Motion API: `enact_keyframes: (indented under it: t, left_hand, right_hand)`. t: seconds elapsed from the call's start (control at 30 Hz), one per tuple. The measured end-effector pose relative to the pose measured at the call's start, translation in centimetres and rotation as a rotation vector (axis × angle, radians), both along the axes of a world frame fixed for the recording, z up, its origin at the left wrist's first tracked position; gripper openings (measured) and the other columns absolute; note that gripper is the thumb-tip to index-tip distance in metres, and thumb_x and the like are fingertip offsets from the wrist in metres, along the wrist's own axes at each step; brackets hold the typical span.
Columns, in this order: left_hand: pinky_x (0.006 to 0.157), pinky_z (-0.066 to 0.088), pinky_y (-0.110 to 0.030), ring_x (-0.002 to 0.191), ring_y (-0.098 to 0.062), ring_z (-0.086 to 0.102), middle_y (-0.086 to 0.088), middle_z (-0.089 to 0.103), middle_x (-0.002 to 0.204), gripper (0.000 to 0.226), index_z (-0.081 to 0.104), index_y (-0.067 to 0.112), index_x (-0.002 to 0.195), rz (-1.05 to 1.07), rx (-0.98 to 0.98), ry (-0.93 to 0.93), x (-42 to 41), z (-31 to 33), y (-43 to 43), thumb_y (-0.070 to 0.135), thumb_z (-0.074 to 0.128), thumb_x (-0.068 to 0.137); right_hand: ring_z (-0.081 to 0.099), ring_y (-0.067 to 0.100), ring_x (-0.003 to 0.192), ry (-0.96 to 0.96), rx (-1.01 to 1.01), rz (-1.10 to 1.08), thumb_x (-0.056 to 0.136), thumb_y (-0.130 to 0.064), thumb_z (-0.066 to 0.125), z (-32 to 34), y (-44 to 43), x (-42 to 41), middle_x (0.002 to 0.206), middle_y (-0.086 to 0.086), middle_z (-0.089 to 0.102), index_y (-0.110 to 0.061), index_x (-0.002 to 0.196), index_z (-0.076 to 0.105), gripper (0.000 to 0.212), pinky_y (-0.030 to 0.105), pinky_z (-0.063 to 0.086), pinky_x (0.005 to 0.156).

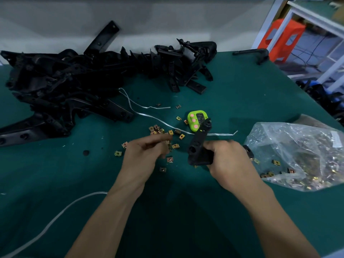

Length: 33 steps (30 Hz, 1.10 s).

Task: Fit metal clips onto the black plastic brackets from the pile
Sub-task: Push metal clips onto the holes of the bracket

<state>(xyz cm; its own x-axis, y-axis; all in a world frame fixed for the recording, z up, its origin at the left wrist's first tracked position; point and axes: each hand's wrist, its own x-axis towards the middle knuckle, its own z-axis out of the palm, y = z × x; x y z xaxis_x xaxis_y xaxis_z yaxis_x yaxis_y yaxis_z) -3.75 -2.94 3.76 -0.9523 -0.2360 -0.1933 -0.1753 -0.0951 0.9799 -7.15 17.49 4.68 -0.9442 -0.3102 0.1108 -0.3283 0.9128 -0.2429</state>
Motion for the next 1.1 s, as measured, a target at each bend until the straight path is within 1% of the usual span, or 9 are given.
enact_keyframes:
  t: [0.13, 0.23, 0.33, 0.4, 0.47, 0.53, 0.73, 0.9, 1.1]
  left_hand:
    - [0.055, 0.049, -0.018, 0.058, -0.014, 0.063, -0.005, 0.068, 0.065, 0.021, 0.081, 0.017, 0.081, -0.093, 0.099, 0.028, 0.5, 0.5, -0.9, 0.024, 0.067, 0.095]
    - [0.045, 0.045, -0.019, 0.049, -0.016, 0.064, -0.006, 0.067, 0.059, 0.032, 0.077, 0.018, 0.067, -0.107, 0.16, -0.023, 0.7, 0.9, -1.1, 0.045, 0.068, 0.081]
    - [0.045, 0.047, -0.02, 0.053, -0.018, 0.069, -0.012, 0.073, 0.066, 0.022, 0.079, 0.02, 0.067, -0.084, 0.179, -0.03, 0.8, 0.9, -0.9, 0.04, 0.074, 0.075]
    - [0.047, 0.051, -0.02, 0.054, -0.016, 0.069, -0.013, 0.074, 0.067, 0.008, 0.08, 0.018, 0.069, -0.072, 0.15, -0.009, 0.7, 0.8, -0.9, 0.022, 0.081, 0.076]
    - [0.052, 0.055, -0.021, 0.053, -0.015, 0.067, -0.012, 0.071, 0.062, 0.015, 0.08, 0.014, 0.068, -0.064, 0.111, 0.021, 0.6, 0.6, -1.0, 0.001, 0.083, 0.074]
    - [0.055, 0.057, -0.022, 0.053, -0.014, 0.065, -0.009, 0.072, 0.061, 0.021, 0.082, 0.017, 0.07, -0.067, 0.067, 0.02, 0.6, 0.5, -1.0, -0.004, 0.082, 0.074]
    - [0.064, 0.047, -0.01, 0.064, 0.004, 0.06, 0.013, 0.075, 0.073, 0.041, 0.082, 0.042, 0.082, -0.166, -0.14, 0.032, 0.8, 0.6, -1.0, 0.005, 0.068, 0.093]
    - [0.058, 0.047, -0.021, 0.056, -0.013, 0.056, 0.0, 0.069, 0.068, 0.027, 0.079, 0.021, 0.076, -0.33, -0.103, -0.007, 0.9, 1.2, -1.5, 0.015, 0.064, 0.098]
    - [0.058, 0.05, -0.022, 0.058, -0.014, 0.057, -0.001, 0.064, 0.063, 0.029, 0.078, 0.017, 0.073, -0.404, -0.03, -0.061, 1.1, 1.6, -2.0, 0.039, 0.065, 0.086]
  right_hand:
    - [0.056, 0.03, 0.071, 0.032, 0.024, 0.121, 0.057, 0.008, 0.072, 0.3, -0.6, 0.1, 0.072, -0.002, 0.072, -0.029, 0.091, 0.077, 0.05, 0.032, 0.04, 0.075]
    - [0.054, 0.025, 0.064, 0.028, 0.033, 0.178, 0.051, 0.01, 0.073, 0.3, -0.8, 0.1, 0.066, -0.004, 0.067, -0.027, 0.084, 0.076, 0.05, 0.04, 0.044, 0.082]
    - [0.05, 0.022, 0.06, 0.053, 0.071, 0.23, 0.049, 0.01, 0.071, 0.4, -1.0, 0.1, 0.061, -0.006, 0.06, -0.028, 0.08, 0.073, 0.049, 0.037, 0.035, 0.079]
    - [0.05, 0.023, 0.059, 0.076, 0.097, 0.262, 0.047, 0.011, 0.068, 0.5, -1.3, 0.2, 0.059, -0.006, 0.057, -0.027, 0.075, 0.068, 0.047, 0.036, 0.031, 0.077]
    - [0.05, 0.023, 0.059, 0.079, 0.117, 0.274, 0.048, 0.011, 0.066, 0.5, -1.5, 0.2, 0.059, -0.006, 0.055, -0.026, 0.074, 0.067, 0.045, 0.034, 0.029, 0.077]
    - [0.048, 0.022, 0.059, 0.073, 0.124, 0.282, 0.049, 0.01, 0.063, 0.5, -1.7, 0.4, 0.06, -0.007, 0.054, -0.027, 0.076, 0.068, 0.046, 0.034, 0.03, 0.078]
    - [0.046, 0.021, 0.061, 0.056, 0.165, 0.292, 0.053, 0.01, 0.062, 0.3, -1.9, 0.6, 0.06, -0.007, 0.053, -0.029, 0.076, 0.066, 0.046, 0.037, 0.036, 0.076]
    - [0.049, 0.019, 0.062, 0.067, 0.173, 0.306, 0.054, 0.008, 0.065, 0.3, -1.7, 0.4, 0.061, -0.008, 0.055, -0.028, 0.075, 0.067, 0.042, 0.036, 0.036, 0.075]
    - [0.037, 0.012, 0.059, 0.1, 0.219, 0.376, 0.052, 0.005, 0.067, 0.7, -1.3, 0.2, 0.059, -0.013, 0.046, -0.031, 0.079, 0.071, 0.045, 0.029, 0.025, 0.077]
